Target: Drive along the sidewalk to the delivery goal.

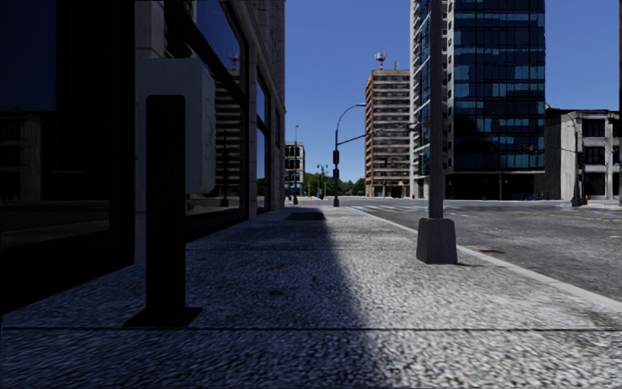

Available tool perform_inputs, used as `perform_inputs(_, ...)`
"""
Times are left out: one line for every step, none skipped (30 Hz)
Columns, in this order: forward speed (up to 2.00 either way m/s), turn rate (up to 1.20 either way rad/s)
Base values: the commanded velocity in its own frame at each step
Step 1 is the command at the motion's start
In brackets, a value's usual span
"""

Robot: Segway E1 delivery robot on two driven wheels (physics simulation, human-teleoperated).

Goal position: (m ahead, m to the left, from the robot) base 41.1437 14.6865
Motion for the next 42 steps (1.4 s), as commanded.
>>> perform_inputs(1.04, -0.26)
perform_inputs(1.04, -0.14)
perform_inputs(1.04, 0.0)
perform_inputs(1.04, 0.0)
perform_inputs(1.04, 0.0)
perform_inputs(1.04, 0.0)
perform_inputs(1.05, 0.0)
perform_inputs(1.05, 0.0)
perform_inputs(1.05, 0.0)
perform_inputs(1.05, 0.0)
perform_inputs(1.05, 0.0)
perform_inputs(1.05, 0.0)
perform_inputs(1.05, 0.0)
perform_inputs(1.06, 0.0)
perform_inputs(1.06, 0.0)
perform_inputs(1.06, 0.0)
perform_inputs(1.06, 0.0)
perform_inputs(1.06, 0.0)
perform_inputs(1.06, 0.0)
perform_inputs(1.09, 0.0)
perform_inputs(1.18, 0.02)
perform_inputs(1.64, 0.11)
perform_inputs(2.0, 0.15)
perform_inputs(2.0, 0.15)
perform_inputs(2.0, 0.18)
perform_inputs(2.0, 0.2)
perform_inputs(2.0, 0.25)
perform_inputs(2.0, 0.27)
perform_inputs(2.0, 0.31)
perform_inputs(2.0, 0.34)
perform_inputs(2.0, 0.35)
perform_inputs(2.0, 0.36)
perform_inputs(2.0, 0.36)
perform_inputs(2.0, 0.36)
perform_inputs(2.0, 0.36)
perform_inputs(2.0, 0.36)
perform_inputs(2.0, 0.36)
perform_inputs(2.0, 0.36)
perform_inputs(2.0, 0.36)
perform_inputs(2.0, 0.36)
perform_inputs(2.0, 0.36)
perform_inputs(2.0, 0.36)
